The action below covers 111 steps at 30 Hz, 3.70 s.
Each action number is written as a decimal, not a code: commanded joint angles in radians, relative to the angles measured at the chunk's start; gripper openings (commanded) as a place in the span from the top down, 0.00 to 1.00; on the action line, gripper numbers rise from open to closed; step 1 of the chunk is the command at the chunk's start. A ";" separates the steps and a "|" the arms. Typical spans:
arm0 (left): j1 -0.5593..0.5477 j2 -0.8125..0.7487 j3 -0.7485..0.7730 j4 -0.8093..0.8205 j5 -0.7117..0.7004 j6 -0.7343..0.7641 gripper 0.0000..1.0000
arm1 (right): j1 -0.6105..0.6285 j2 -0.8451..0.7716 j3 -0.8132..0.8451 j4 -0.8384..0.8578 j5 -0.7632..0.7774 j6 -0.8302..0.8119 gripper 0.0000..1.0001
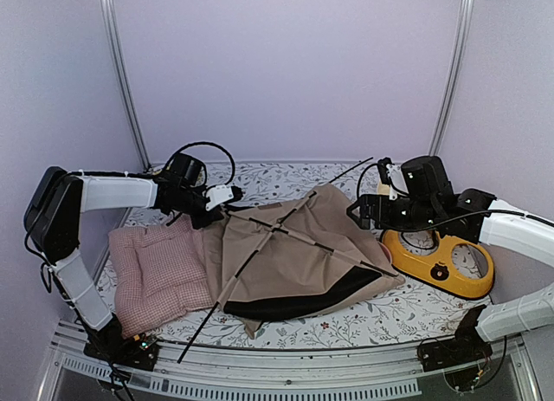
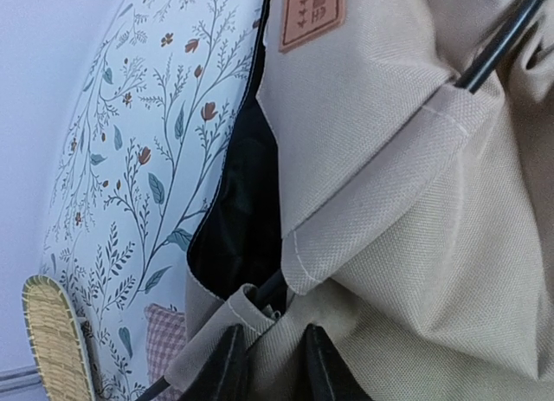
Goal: Set up the pet tent
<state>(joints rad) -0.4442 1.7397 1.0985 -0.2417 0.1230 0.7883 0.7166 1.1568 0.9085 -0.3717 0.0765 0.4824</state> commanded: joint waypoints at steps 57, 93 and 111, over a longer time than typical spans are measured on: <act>-0.033 0.131 0.080 0.125 -0.004 0.039 0.97 | -0.007 -0.032 -0.039 0.036 0.016 0.023 0.03; -0.134 -0.237 0.050 0.317 -0.162 0.030 1.00 | -0.007 -0.041 0.330 0.036 0.074 -0.135 0.01; -0.263 -0.252 0.129 0.469 -0.518 -0.105 1.00 | -0.008 -0.106 0.449 0.096 -0.021 -0.252 0.01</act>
<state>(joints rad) -0.6781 1.4845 1.1366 0.0914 -0.2623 0.7704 0.7132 1.0882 1.3010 -0.3355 0.1036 0.2874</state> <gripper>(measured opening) 0.081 0.996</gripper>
